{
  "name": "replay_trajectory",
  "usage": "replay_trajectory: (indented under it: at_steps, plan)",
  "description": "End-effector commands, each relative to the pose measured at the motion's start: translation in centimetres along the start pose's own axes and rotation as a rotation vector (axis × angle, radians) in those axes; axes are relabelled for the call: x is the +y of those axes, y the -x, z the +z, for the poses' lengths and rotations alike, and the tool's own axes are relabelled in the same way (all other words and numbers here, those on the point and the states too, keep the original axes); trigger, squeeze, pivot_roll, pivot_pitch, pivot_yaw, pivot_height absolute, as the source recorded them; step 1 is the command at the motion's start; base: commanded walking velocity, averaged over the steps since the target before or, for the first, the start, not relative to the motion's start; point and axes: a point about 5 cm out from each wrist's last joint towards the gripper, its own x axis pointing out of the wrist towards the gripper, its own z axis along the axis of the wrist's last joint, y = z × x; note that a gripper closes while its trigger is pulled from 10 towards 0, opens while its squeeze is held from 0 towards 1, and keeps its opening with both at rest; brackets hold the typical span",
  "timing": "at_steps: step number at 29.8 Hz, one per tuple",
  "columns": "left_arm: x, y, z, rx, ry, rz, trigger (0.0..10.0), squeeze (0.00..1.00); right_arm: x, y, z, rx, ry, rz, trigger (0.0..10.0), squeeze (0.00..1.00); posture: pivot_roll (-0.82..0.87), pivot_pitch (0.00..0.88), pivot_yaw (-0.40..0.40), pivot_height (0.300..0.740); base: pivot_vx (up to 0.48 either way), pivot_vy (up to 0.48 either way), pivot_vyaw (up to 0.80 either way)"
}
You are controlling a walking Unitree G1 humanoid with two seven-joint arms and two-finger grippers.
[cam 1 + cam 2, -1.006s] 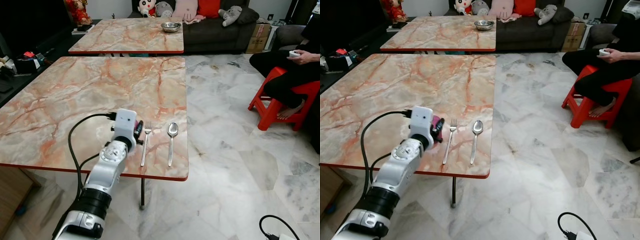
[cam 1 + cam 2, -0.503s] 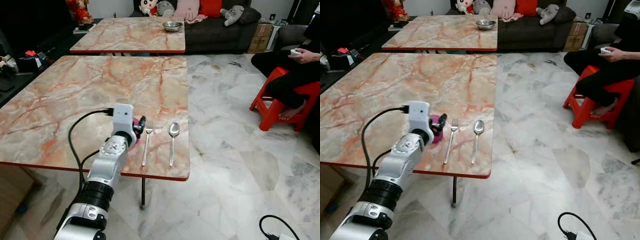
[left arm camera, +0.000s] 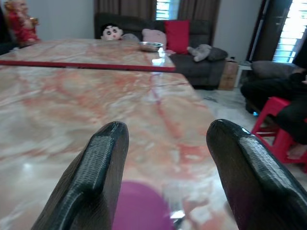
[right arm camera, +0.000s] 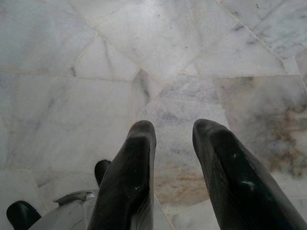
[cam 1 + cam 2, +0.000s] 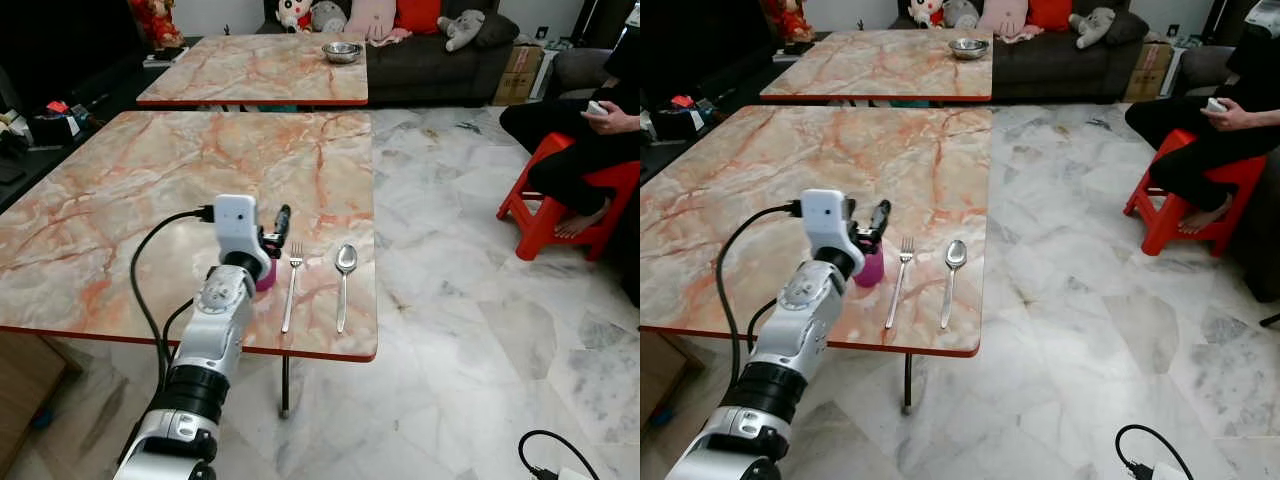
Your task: Setting the table
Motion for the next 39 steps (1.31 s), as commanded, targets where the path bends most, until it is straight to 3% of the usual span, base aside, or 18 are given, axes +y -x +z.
replay_trajectory:
  at_steps: [1,7,12,14,20,30,39]
  plan:
    - [1.5,0.5,0.9,-0.056,-0.002,0.024,10.0,0.0,0.0,0.0,-0.1,0.001,-0.005,-0.003,10.0,0.0,0.02,0.055,0.024,0.74,0.0,0.0,0.0]
    - [3.0,2.4,1.9,-0.124,-0.037,0.021,10.0,0.0,-0.1,0.0,-0.1,0.001,-0.002,-0.003,10.0,0.0,0.02,0.049,0.026,0.74,0.0,0.0,0.0]
    - [3.2,4.0,2.0,-0.125,-0.048,0.013,10.0,0.0,-0.1,0.0,-0.1,0.001,-0.002,-0.004,10.0,0.0,0.02,0.041,0.026,0.74,0.0,0.0,0.0]
    - [3.3,5.2,2.0,-0.117,-0.049,0.02,10.0,0.0,-0.2,0.0,-0.1,0.002,0.0,-0.004,10.0,0.0,0.02,0.036,0.024,0.74,0.0,0.0,0.0]
    - [3.0,6.2,2.2,-0.107,-0.044,0.015,10.0,0.0,-0.2,0.0,-0.2,0.003,0.003,-0.002,10.0,0.0,0.02,0.018,0.019,0.74,0.0,0.0,0.0]
    - [2.6,5.9,2.4,-0.097,-0.037,0.02,10.0,0.0,-0.2,0.0,-0.2,0.003,0.004,-0.002,10.0,0.0,0.02,0.017,0.024,0.74,0.0,0.0,0.0]
    - [2.5,5.4,2.9,-0.106,-0.031,0.028,10.0,0.0,-0.2,0.0,-0.1,0.002,0.009,-0.001,10.0,0.0,0.02,0.035,0.022,0.74,0.291,0.0,0.0]
